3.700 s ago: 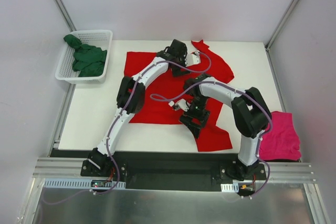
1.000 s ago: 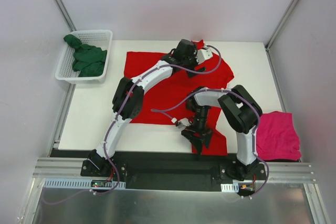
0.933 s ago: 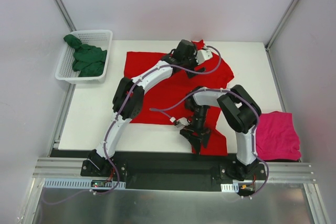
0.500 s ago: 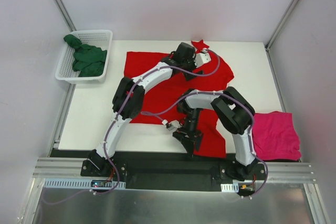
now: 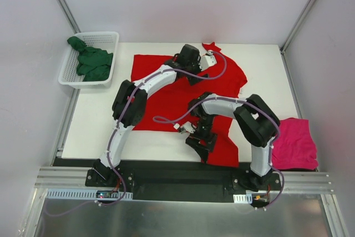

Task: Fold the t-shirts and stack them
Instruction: Flatten out the tshirt

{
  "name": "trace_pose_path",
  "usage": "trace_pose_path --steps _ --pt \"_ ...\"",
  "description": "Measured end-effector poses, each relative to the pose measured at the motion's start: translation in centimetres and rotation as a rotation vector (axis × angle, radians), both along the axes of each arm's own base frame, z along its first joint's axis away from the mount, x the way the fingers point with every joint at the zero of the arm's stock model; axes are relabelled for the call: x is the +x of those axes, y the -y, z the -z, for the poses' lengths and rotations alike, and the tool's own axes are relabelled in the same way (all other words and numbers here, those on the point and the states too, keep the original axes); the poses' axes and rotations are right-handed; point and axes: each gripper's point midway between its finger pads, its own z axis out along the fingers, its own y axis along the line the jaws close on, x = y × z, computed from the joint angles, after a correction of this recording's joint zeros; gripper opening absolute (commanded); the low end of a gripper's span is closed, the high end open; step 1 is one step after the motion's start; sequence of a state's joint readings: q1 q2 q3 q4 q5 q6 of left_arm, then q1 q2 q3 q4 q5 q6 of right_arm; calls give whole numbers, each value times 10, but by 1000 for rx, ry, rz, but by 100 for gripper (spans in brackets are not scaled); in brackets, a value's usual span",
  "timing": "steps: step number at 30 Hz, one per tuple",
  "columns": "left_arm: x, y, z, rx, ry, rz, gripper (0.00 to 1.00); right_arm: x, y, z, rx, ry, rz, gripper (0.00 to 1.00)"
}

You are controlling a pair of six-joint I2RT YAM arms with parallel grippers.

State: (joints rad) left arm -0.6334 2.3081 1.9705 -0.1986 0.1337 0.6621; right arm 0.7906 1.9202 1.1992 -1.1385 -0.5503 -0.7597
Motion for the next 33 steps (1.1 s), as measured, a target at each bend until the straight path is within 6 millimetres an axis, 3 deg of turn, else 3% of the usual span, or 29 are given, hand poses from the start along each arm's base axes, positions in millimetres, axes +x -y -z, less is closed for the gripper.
trace_pose_path --steps 10,16,22,29,33 --pt "-5 -15 -8 22 7 -21 99 -14 -5 0 -24 -165 16 100" --pt "-8 -31 -34 21 45 -37 99 -15 -18 -4 35 -220 20 100" --pt "-13 -43 -50 23 69 -50 99 -6 -38 -6 99 -243 32 100" --pt "-18 -51 -36 59 49 -53 99 13 -59 -18 193 -222 42 100" --pt "-19 -55 -33 72 46 -58 99 40 -42 -22 154 -113 76 100"
